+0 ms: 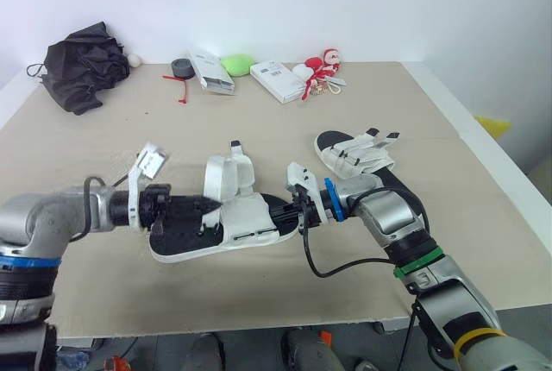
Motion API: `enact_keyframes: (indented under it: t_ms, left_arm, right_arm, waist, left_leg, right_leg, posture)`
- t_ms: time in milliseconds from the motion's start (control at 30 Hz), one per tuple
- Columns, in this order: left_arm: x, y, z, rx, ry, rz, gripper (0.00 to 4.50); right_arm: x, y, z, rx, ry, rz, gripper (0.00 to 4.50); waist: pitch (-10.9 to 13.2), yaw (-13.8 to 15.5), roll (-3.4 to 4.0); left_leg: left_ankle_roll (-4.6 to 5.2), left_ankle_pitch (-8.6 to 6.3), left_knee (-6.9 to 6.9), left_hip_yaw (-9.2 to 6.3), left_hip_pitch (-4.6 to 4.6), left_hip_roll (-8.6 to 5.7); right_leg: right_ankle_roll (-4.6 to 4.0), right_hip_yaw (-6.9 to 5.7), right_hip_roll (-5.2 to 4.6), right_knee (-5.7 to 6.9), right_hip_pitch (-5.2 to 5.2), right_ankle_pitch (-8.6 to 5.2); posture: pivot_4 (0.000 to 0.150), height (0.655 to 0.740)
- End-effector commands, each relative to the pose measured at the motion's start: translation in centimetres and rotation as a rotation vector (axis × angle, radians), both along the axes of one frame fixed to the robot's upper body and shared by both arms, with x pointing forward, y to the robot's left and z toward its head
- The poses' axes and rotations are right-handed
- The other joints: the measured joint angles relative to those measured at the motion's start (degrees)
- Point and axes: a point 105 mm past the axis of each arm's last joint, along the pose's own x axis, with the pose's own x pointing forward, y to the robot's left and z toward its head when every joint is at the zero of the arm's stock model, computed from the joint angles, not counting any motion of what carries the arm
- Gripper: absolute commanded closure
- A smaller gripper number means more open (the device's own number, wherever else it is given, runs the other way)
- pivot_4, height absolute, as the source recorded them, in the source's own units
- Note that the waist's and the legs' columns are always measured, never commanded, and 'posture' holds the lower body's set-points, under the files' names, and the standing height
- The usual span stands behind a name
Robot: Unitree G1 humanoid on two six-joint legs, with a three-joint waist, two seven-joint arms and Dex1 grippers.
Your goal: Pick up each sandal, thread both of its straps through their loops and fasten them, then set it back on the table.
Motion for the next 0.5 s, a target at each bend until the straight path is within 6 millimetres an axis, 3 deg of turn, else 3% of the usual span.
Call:
enact_keyframes:
  t_ms: [33,200,500]
  left_arm:
    - [0.5,-1.5,3.1,-0.207,0.068,-0.006,4.48]
    - [0.8,-3.2,1.9,-0.245,0.121,0.032,4.48]
    - [0.2,-3.7,-1.0,-0.172,0.154,0.115,4.48]
  right_arm:
    - [-0.5,-1.4,-3.7,-0.119,0.105,-0.057,4.50]
    - [-0.4,-1.3,-3.7,-0.116,0.105,-0.062,4.50]
    - [-0.5,-1.3,-3.8,-0.111,0.106,-0.068,4.50]
  waist:
    - [0.0,0.0,-0.01]
    - [0.0,0.0,-0.02]
    - [0.0,0.0,-0.02]
  left_leg:
    - [0.00,0.00,0.00,-0.02,0.00,0.00]
    - [0.00,0.00,0.02,-0.12,0.01,0.00]
    - [-0.03,0.01,0.06,-0.16,0.05,-0.02]
  right_leg:
    - [0.01,0.00,0.01,0.01,0.00,-0.01]
    - [0.05,0.00,0.06,0.05,0.07,0.00]
    - [0.05,0.00,0.06,0.06,0.14,0.01]
  posture:
    - [0.150,0.7380]
    - [0.150,0.7380]
    - [0.150,0.7380]
